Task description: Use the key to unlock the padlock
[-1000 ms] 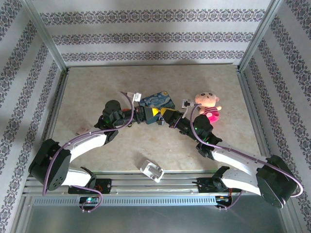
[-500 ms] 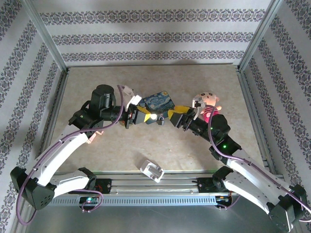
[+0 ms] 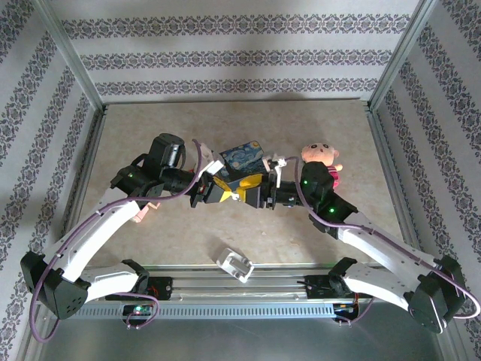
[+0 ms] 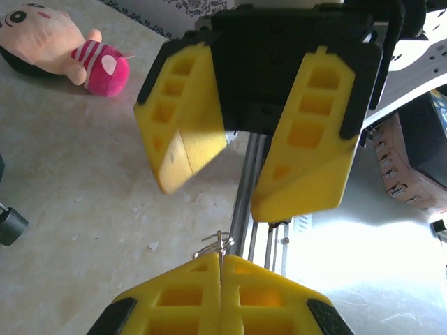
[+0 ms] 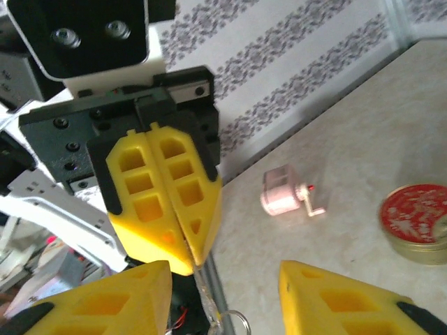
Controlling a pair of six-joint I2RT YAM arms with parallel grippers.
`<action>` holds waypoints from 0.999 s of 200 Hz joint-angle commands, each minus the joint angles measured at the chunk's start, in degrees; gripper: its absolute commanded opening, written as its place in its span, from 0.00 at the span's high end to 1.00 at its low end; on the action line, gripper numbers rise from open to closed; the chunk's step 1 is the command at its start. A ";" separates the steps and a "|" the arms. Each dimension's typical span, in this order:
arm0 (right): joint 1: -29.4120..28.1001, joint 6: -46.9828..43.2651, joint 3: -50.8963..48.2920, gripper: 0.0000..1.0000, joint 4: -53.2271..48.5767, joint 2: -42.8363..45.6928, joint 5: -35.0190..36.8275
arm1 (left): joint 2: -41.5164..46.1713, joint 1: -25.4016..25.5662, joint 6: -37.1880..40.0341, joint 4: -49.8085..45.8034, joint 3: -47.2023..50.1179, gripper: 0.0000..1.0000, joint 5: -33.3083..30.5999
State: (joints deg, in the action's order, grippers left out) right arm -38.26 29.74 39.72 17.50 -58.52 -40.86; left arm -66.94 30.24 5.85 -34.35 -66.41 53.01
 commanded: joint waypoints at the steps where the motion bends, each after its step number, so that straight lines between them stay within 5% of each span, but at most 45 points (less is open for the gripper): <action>1: -0.80 -1.61 2.29 0.58 1.39 -1.17 -5.12 | 0.62 -0.21 0.51 1.05 -0.87 1.00 2.08; 200: -0.85 -0.56 -0.09 0.78 3.31 0.07 -4.58 | 2.51 -2.20 -6.77 10.60 2.23 1.00 1.86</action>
State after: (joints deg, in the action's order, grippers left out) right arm -38.89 29.61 40.12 18.63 -59.40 -44.49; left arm -65.34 29.12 0.47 -27.14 -64.88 53.95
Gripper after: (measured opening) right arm 0.221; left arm 0.048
